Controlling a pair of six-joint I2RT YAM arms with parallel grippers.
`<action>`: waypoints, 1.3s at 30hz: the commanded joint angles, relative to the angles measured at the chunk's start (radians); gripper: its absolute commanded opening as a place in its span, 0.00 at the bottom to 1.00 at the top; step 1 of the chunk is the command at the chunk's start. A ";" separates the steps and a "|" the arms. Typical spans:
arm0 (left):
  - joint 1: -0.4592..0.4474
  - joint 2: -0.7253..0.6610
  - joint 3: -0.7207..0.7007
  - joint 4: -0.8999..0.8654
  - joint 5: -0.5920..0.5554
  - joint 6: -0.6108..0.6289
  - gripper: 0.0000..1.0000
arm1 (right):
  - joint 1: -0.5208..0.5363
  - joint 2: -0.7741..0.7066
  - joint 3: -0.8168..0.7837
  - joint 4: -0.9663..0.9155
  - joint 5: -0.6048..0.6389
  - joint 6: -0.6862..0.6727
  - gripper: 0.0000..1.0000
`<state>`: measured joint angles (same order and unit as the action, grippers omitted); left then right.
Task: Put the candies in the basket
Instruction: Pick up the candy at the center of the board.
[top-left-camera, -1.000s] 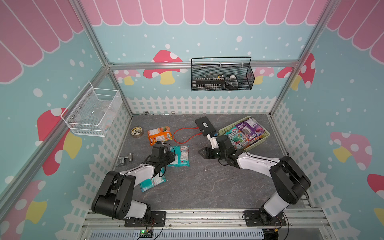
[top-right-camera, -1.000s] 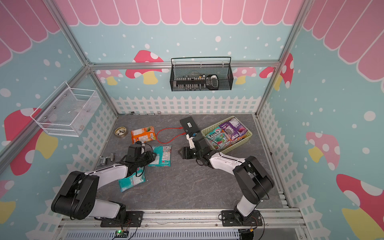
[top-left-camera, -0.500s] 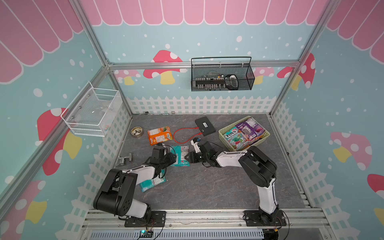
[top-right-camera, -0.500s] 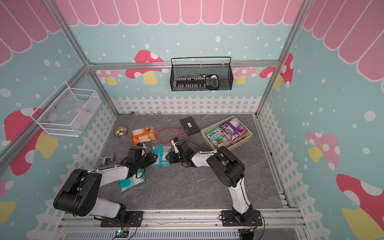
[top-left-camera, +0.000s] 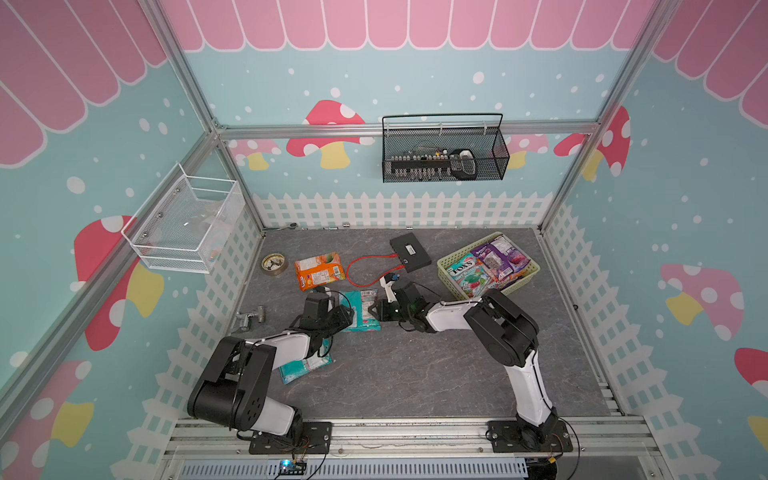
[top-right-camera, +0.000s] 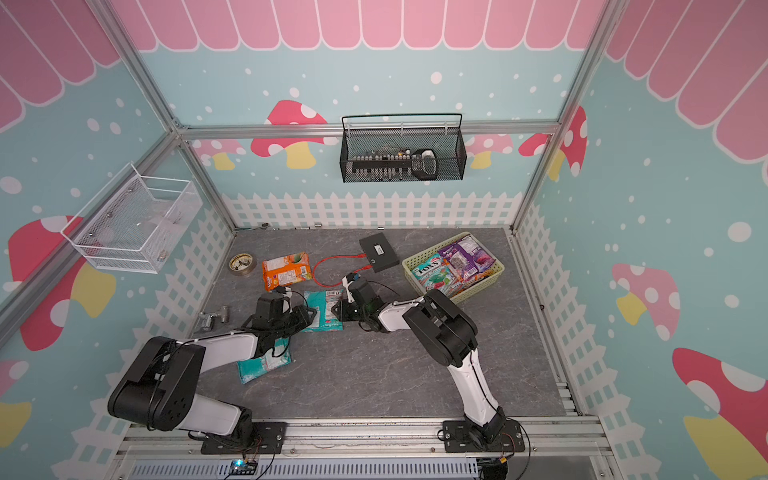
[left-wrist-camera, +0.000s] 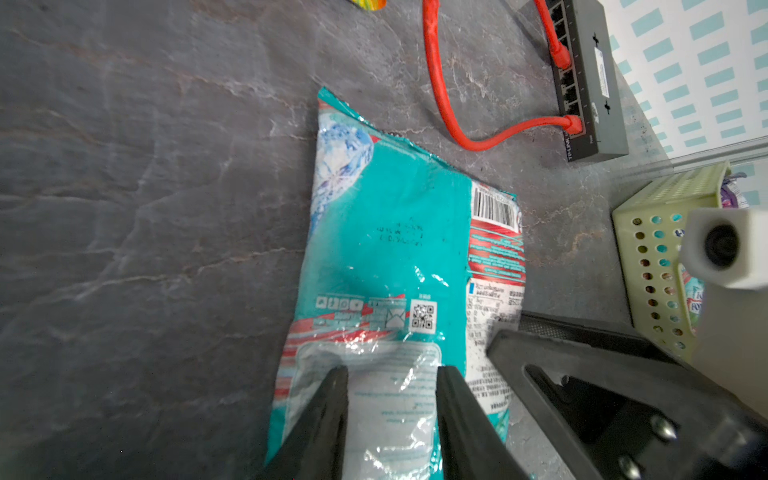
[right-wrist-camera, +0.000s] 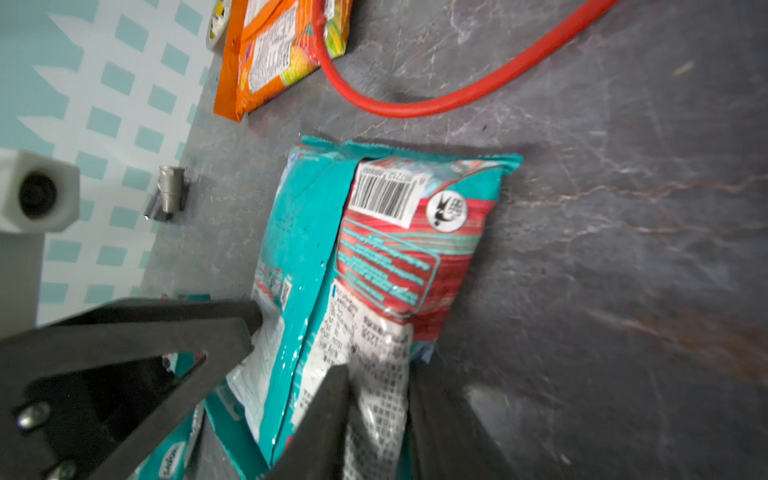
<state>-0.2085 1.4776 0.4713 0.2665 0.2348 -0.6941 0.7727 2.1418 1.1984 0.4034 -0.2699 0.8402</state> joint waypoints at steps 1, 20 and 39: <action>0.001 0.014 -0.026 -0.041 0.049 -0.019 0.40 | 0.008 0.022 0.004 0.020 -0.003 -0.027 0.06; -0.012 -0.367 0.052 -0.117 0.309 -0.006 0.58 | -0.027 -0.423 -0.069 -0.333 0.068 -0.572 0.00; -0.192 -0.421 0.136 -0.204 0.183 0.096 0.99 | -0.399 -0.673 0.120 -0.873 0.182 -0.986 0.00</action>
<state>-0.3969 1.0622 0.5823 0.0910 0.4549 -0.6220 0.4076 1.5074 1.2716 -0.3958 -0.1310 -0.0441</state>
